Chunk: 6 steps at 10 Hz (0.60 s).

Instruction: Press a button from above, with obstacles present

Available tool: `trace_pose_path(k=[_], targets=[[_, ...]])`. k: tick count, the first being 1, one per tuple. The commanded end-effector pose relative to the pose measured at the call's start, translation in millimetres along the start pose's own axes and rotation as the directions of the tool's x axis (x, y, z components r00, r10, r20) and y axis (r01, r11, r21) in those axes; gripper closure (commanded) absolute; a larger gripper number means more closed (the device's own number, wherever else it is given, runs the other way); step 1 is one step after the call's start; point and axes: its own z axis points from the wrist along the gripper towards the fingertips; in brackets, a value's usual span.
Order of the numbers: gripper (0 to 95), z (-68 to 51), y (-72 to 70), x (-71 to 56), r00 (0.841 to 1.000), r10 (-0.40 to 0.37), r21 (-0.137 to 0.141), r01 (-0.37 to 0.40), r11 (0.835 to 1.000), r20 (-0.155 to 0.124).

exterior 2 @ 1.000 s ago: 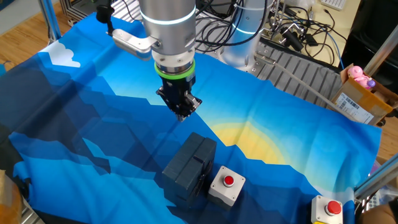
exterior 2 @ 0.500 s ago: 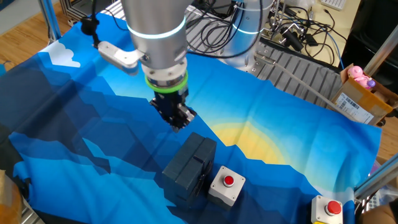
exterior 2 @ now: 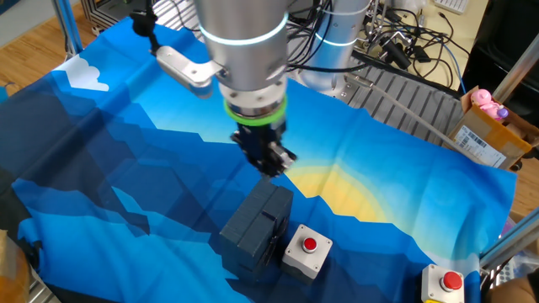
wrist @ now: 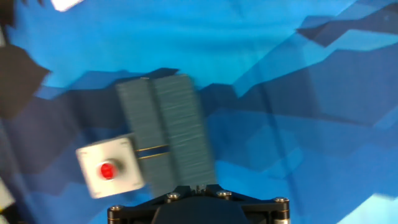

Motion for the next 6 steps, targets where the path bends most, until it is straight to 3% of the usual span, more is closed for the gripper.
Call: trace_pose_path(k=[1, 2, 6], targets=[[95.0, -0.6, 22.7, 3.2, 0.999, 0.032, 0.002, -0.032, 0.999, 0.003], [95.0, 3.1, 31.2, 3.4, 0.999, 0.048, -0.005, -0.048, 0.999, 0.001], [95.0, 7.1, 31.2, 1.9, 0.998, 0.058, -0.008, -0.058, 0.998, 0.001]])
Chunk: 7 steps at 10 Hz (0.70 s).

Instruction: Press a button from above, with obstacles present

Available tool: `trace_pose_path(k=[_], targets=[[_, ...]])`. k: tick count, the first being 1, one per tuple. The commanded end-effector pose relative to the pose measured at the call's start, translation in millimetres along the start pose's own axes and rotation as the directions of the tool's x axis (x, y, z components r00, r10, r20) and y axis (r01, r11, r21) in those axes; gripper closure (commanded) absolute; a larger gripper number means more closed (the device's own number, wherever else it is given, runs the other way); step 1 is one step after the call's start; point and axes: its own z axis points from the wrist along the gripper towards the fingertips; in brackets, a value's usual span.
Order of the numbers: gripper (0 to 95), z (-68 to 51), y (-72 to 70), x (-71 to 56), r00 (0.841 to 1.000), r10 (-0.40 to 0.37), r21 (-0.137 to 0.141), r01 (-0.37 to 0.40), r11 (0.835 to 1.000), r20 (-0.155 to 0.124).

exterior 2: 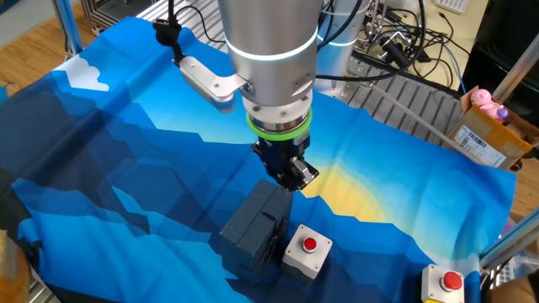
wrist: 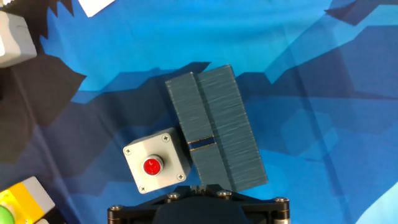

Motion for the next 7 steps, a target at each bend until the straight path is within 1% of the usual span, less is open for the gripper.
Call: trace_pose_path(k=[1, 2, 3, 4, 5, 6, 7], targets=[[95.0, 0.4, 0.4, -1.1, 1.0, 0.008, 0.005, -0.008, 1.0, -0.005], [95.0, 0.4, 0.4, -1.1, 1.0, 0.013, 0.013, -0.013, 1.0, -0.014], [95.0, 0.4, 0.4, -1.1, 1.0, 0.004, 0.031, -0.003, 1.0, -0.014], [95.0, 0.4, 0.4, -1.1, 0.997, -0.068, 0.116, 0.071, 0.991, -0.028], [95.0, 0.4, 0.4, -1.1, 0.991, -0.132, 0.136, 0.134, 0.982, -0.026], [95.0, 0.4, 0.4, -1.1, 0.978, -0.21, 0.146, 0.207, 0.967, 0.002], [95.0, 0.4, 0.4, -1.1, 0.97, -0.244, 0.126, 0.242, 0.962, 0.0]])
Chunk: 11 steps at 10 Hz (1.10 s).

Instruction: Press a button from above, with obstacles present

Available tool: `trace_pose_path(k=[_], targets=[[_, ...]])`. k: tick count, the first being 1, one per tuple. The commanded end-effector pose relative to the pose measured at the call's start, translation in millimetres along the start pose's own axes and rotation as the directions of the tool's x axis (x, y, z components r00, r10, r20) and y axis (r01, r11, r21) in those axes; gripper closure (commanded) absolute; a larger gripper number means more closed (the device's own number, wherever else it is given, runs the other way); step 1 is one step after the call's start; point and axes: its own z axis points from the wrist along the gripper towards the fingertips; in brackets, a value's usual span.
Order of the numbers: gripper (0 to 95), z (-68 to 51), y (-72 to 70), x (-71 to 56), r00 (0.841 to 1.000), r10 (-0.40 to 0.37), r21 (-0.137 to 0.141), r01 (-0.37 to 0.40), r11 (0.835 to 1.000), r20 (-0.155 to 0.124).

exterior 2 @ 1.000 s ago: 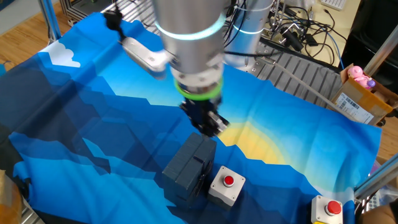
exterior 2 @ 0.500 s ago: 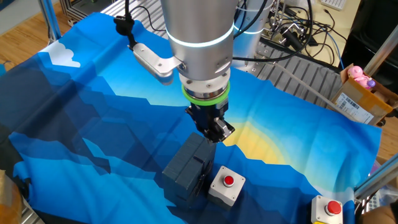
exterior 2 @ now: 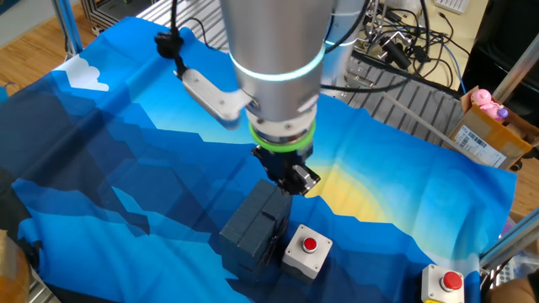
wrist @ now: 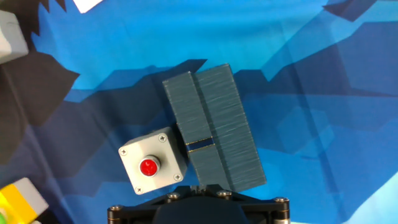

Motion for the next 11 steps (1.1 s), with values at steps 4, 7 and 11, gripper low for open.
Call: trace_pose_path(k=[4, 7, 11], targets=[[95.0, 0.2, -1.3, 0.4, 0.981, -0.186, -0.052, 0.189, 0.981, 0.061], [95.0, 0.6, 10.1, 1.2, 0.987, -0.157, -0.109, 0.16, 0.981, 0.04], [95.0, 21.8, 53.1, -1.9, 0.991, -0.134, -0.092, 0.136, 0.986, 0.026]])
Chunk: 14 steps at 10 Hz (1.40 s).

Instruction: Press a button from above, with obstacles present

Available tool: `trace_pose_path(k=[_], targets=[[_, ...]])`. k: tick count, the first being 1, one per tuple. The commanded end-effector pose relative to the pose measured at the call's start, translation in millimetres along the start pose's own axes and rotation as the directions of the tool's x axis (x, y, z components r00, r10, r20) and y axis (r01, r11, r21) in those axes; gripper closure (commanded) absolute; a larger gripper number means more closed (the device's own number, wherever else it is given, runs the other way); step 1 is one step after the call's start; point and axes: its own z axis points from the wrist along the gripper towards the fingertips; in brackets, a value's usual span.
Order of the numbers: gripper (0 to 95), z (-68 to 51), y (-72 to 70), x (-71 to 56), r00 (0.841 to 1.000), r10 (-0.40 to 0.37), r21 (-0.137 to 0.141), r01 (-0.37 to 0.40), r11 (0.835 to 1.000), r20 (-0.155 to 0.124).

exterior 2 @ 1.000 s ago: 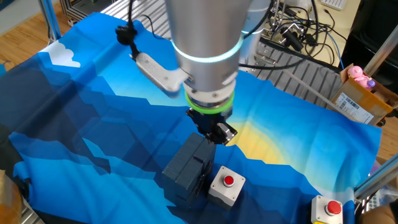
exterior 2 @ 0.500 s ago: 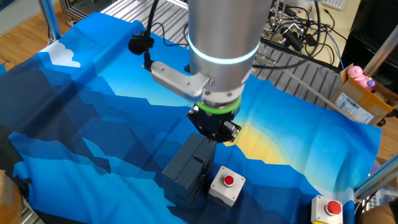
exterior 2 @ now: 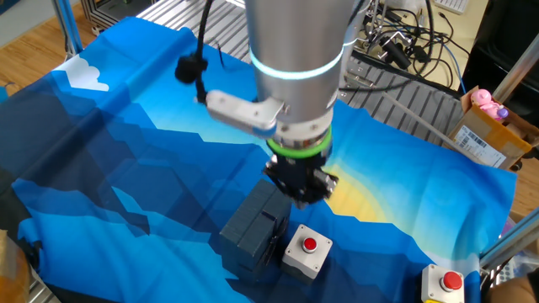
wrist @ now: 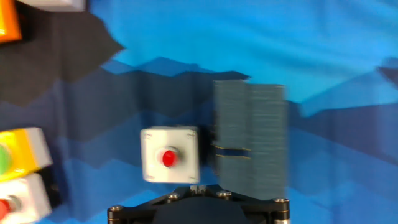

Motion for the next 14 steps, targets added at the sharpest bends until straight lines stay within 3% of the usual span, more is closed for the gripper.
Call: trace_pose_path(k=[1, 2, 4, 6, 7, 10, 12, 13, 14], targets=[[95.0, 22.4, 14.4, -6.7, 0.989, 0.143, 0.022, -0.142, 0.99, -0.032], [95.0, 25.4, 15.4, -7.3, 0.989, 0.147, 0.024, -0.146, 0.989, -0.028], [95.0, 44.4, 25.0, -9.6, 0.988, 0.155, 0.042, -0.155, 0.987, -0.01], [95.0, 53.2, 32.6, -9.8, 0.989, 0.146, 0.075, -0.146, 0.986, 0.006], [95.0, 56.8, 35.0, -10.3, 0.989, 0.147, 0.074, -0.147, 0.986, 0.006], [95.0, 69.9, 35.0, -10.0, 0.991, 0.136, 0.098, -0.136, 0.986, 0.012], [95.0, 79.2, 34.4, -9.0, 0.99, 0.138, 0.1, -0.139, 0.985, 0.024], [95.0, 83.2, 30.1, -9.2, 0.993, 0.115, 0.125, -0.117, 0.985, 0.025], [95.0, 85.0, 26.1, -8.6, 0.994, 0.106, 0.128, -0.108, 0.986, 0.024]])
